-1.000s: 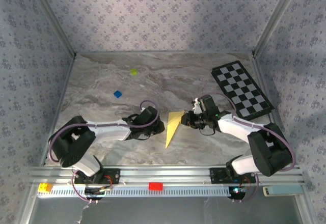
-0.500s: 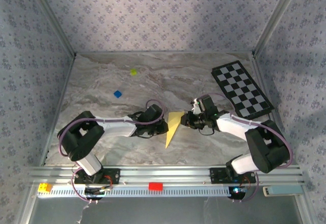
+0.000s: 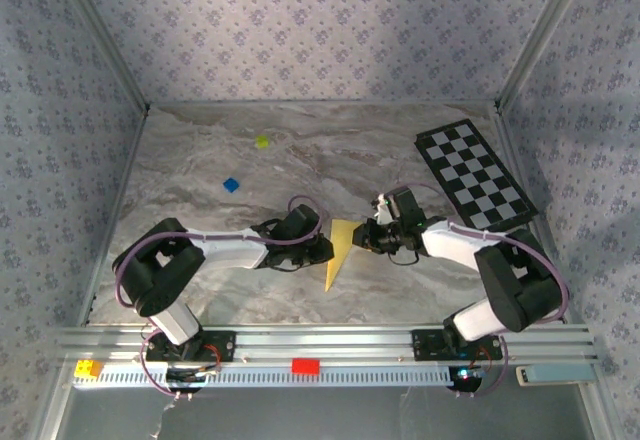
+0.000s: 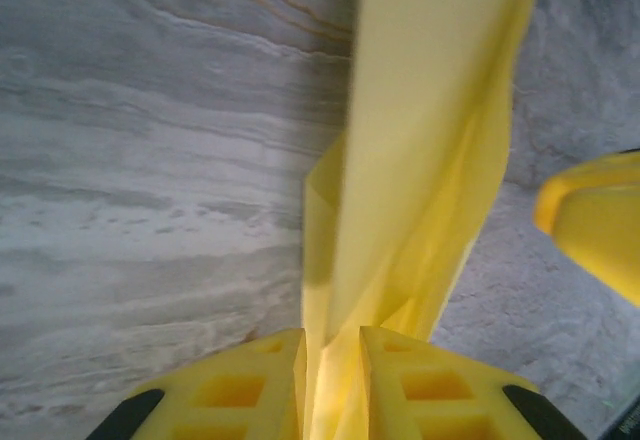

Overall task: Fold a paper plane with a square sheet of paper (pick it up from the middle)
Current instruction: Move a paper plane to the center of the table.

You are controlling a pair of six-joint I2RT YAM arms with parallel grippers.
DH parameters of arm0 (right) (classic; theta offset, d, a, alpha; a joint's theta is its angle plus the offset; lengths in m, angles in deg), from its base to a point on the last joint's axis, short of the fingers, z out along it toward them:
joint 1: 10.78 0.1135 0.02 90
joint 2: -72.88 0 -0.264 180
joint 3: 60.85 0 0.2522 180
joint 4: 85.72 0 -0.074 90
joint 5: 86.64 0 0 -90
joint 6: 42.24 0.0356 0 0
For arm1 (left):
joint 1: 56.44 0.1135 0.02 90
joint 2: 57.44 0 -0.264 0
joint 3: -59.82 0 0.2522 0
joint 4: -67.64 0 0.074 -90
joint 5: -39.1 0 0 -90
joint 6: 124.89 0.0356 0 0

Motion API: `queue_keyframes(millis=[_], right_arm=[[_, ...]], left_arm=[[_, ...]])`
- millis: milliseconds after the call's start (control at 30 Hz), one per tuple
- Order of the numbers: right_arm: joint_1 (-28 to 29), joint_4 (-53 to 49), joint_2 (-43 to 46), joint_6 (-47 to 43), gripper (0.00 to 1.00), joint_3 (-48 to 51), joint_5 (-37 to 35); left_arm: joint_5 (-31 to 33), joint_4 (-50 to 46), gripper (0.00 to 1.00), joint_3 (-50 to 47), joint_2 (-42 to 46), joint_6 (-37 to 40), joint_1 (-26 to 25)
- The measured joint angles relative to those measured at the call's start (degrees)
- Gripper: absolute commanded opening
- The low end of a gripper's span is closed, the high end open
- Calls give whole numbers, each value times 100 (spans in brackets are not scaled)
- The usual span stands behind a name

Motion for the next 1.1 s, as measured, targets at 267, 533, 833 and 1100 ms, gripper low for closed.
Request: queue_keyframes(millis=[267, 533, 833, 1100], right_arm=[[0, 138, -190, 63, 21, 0, 96], [0, 201, -330, 66, 21, 0, 120], [0, 293, -479, 85, 21, 0, 203], [2, 448, -599, 188, 20, 0, 251]], left_arm=[[-197, 162, 31, 0, -26, 50, 0], [-219, 90, 37, 2, -96, 146, 0], [-367, 7, 36, 66, -195, 232, 17], [-562, 195, 29, 66, -269, 223, 37]])
